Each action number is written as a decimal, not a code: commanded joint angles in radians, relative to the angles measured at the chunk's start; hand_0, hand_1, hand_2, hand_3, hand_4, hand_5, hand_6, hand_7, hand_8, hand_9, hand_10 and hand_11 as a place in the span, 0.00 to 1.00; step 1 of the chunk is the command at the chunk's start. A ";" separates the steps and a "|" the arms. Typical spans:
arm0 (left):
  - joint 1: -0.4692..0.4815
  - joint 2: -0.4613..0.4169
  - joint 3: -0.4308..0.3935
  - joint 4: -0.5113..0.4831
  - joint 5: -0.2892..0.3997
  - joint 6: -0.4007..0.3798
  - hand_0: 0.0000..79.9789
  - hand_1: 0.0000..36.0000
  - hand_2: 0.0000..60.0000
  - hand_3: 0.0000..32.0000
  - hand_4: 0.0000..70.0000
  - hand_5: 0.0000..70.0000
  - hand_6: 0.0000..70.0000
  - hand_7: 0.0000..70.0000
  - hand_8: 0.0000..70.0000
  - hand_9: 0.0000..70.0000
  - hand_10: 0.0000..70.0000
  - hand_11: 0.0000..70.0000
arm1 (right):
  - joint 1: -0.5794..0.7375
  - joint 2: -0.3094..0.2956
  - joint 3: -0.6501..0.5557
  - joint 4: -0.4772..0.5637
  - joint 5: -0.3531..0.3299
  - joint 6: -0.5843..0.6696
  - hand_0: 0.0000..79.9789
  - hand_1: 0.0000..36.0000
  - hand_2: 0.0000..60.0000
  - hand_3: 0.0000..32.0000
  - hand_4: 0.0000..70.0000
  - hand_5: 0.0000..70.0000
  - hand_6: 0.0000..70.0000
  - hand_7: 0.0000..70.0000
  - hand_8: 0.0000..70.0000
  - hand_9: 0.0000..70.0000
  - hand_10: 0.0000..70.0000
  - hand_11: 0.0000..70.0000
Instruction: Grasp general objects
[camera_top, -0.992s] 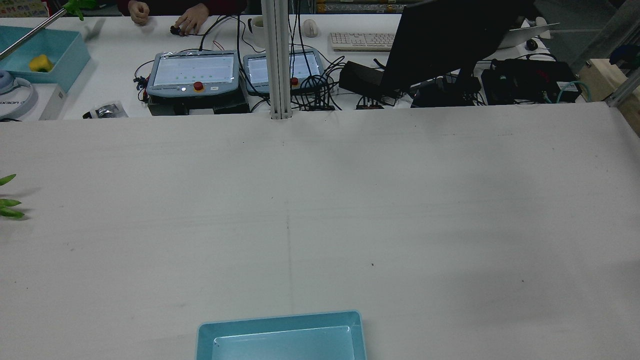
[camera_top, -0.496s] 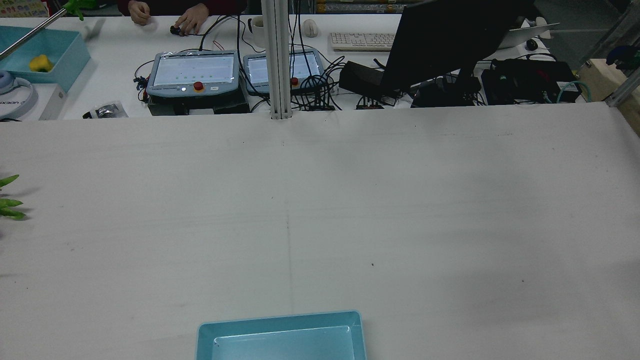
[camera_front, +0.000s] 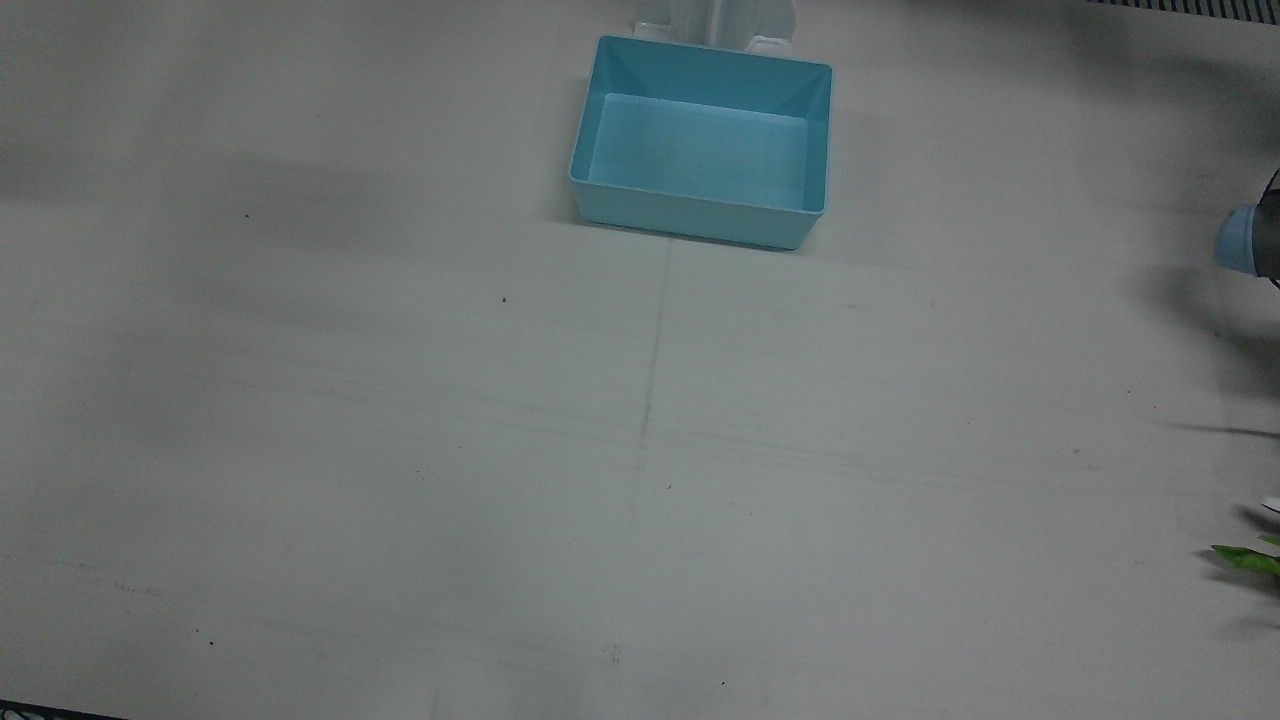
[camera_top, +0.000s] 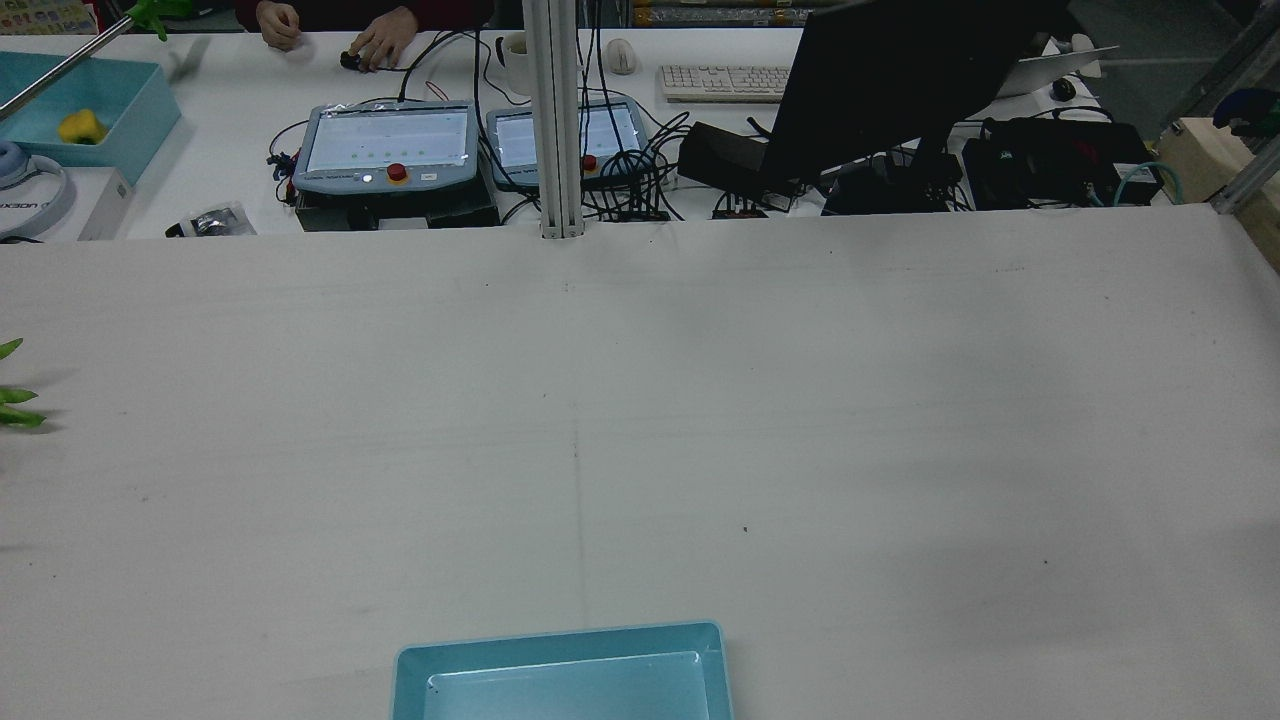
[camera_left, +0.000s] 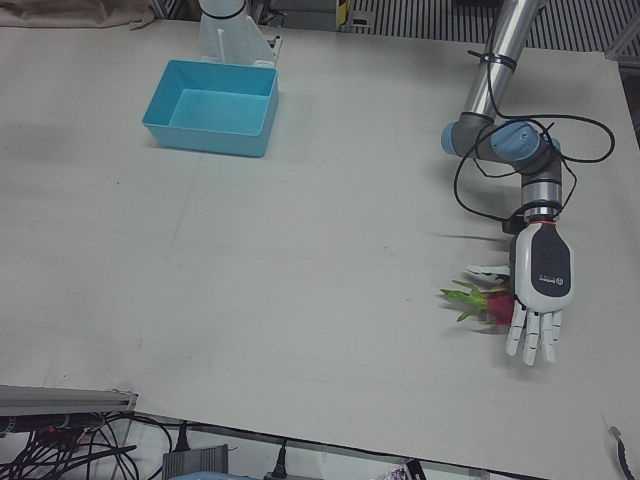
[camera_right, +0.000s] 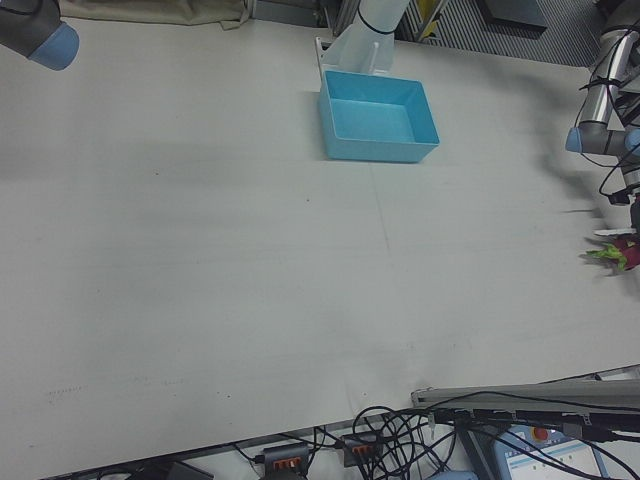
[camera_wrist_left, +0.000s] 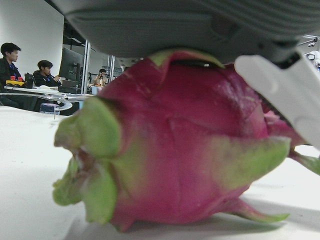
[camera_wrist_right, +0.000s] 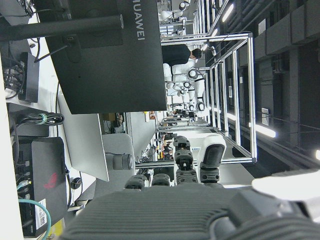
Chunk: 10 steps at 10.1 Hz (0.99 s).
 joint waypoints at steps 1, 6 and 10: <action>0.000 0.015 -0.030 0.007 -0.009 -0.002 0.60 0.29 0.00 0.00 0.11 0.05 0.07 0.06 0.01 0.00 0.06 0.10 | 0.000 0.000 0.000 0.000 0.000 0.000 0.00 0.00 0.00 0.00 0.00 0.00 0.00 0.00 0.00 0.00 0.00 0.00; 0.002 0.013 -0.015 0.001 -0.013 0.009 0.60 0.29 0.00 0.00 0.14 0.08 0.09 0.07 0.01 0.00 0.08 0.12 | 0.000 0.000 -0.001 0.000 0.000 0.000 0.00 0.00 0.00 0.00 0.00 0.00 0.00 0.00 0.00 0.00 0.00 0.00; 0.003 0.013 -0.015 0.004 -0.038 0.010 0.60 0.29 0.00 0.00 0.24 0.18 0.16 0.19 0.07 0.02 0.16 0.25 | 0.000 0.000 -0.001 0.000 0.000 0.000 0.00 0.00 0.00 0.00 0.00 0.00 0.00 0.00 0.00 0.00 0.00 0.00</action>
